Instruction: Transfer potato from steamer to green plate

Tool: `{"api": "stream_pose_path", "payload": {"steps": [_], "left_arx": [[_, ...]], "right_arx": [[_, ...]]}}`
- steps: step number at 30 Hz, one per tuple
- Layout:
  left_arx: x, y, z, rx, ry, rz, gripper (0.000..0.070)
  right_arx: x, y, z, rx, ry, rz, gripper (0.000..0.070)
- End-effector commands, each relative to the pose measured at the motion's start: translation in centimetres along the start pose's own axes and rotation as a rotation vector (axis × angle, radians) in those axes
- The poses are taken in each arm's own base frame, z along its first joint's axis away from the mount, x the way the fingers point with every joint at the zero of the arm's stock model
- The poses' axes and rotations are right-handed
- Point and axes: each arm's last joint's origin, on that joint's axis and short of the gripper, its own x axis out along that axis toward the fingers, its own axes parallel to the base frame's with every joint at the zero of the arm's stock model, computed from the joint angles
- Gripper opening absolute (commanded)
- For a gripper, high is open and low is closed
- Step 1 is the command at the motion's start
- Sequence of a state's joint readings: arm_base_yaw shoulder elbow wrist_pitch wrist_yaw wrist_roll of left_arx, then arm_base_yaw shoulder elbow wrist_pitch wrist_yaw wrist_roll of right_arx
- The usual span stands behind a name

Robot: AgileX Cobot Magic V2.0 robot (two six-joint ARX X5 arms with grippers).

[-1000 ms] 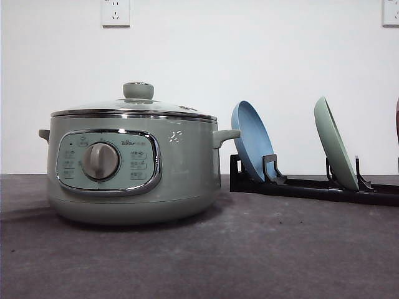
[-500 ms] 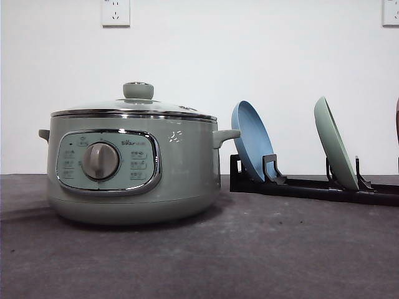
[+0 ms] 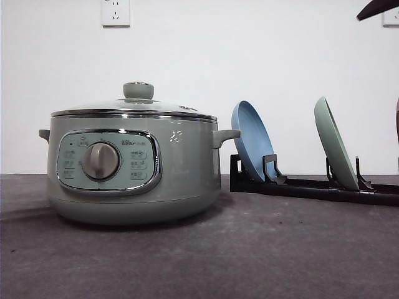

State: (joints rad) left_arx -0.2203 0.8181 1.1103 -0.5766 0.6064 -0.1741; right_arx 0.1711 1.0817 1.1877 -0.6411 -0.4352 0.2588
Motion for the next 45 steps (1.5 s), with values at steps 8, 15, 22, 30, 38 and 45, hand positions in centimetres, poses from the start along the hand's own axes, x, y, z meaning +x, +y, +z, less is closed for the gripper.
{"api": "stream_pose_path", "payload": {"steps": [8, 15, 22, 30, 38, 45], "left_arx": [[0.0, -0.1, 0.1, 0.007, 0.028, -0.009, 0.0700], [0.0, -0.1, 0.1, 0.006, 0.030, -0.009, 0.0700], [0.0, -0.1, 0.1, 0.010, 0.031, -0.009, 0.0700], [0.0, -0.1, 0.1, 0.013, 0.029, -0.009, 0.0700], [0.0, -0.1, 0.1, 0.017, 0.030, -0.009, 0.0700], [0.0, -0.1, 0.1, 0.015, 0.032, -0.009, 0.0700]], "right_arx": [[5.4, -3.5, 5.5, 0.066, 0.041, -0.104, 0.0640], [8.8, -7.2, 7.6, 0.131, 0.066, -0.168, 0.0637], [11.5, -10.3, 7.6, 0.157, 0.068, -0.195, 0.0586], [13.8, -11.9, 7.1, 0.160, 0.081, -0.197, 0.0479], [14.9, -12.6, 6.9, 0.156, 0.075, -0.197, 0.0327], [15.3, -12.9, 6.8, 0.158, 0.079, -0.198, 0.0281]]}}
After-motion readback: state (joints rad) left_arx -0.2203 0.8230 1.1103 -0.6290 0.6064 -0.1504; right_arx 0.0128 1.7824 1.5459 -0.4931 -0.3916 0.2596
